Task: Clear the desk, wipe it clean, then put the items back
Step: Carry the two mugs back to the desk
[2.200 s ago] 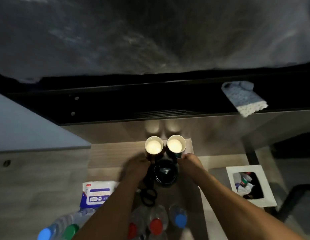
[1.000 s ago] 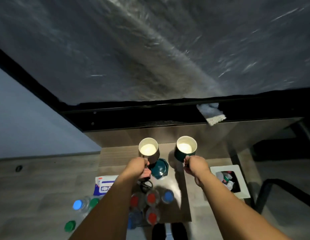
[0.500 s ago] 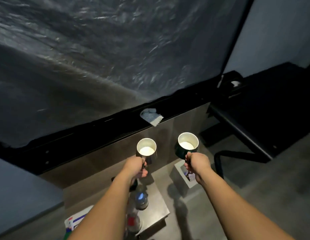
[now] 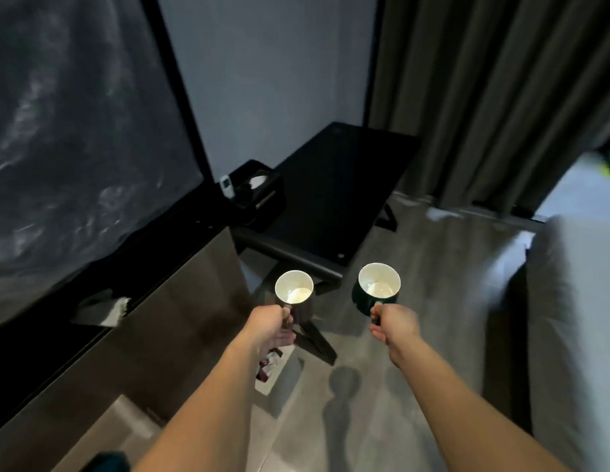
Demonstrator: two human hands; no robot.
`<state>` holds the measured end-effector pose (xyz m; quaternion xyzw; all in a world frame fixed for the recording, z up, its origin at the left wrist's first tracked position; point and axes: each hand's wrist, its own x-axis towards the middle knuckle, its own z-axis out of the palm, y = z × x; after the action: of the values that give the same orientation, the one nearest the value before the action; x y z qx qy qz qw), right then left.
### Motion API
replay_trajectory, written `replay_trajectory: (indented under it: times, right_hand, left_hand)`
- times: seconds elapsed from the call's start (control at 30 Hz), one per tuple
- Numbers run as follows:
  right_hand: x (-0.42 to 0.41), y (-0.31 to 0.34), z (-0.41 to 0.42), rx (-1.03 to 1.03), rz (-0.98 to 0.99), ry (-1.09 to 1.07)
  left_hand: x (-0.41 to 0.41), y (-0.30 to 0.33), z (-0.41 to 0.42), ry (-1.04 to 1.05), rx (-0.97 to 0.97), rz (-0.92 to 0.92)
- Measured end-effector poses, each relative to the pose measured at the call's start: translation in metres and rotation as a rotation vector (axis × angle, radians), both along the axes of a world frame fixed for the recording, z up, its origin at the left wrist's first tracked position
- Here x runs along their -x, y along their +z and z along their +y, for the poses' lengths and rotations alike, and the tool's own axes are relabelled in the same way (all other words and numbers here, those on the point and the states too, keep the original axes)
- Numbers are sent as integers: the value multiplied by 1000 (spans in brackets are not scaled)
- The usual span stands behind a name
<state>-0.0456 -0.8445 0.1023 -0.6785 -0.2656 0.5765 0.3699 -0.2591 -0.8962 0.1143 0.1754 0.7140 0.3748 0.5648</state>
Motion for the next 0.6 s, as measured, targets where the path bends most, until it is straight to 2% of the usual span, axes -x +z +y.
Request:
replay_trajectory:
  times: [0.27, 0.6]
  right_hand:
    - [-133, -1, 59, 32, -16, -213]
    - [-215, -10, 199, 16, 8, -407]
  left_hand:
    - [-134, 15, 100, -245, -10, 85]
    - [-228, 1, 285, -430, -51, 127]
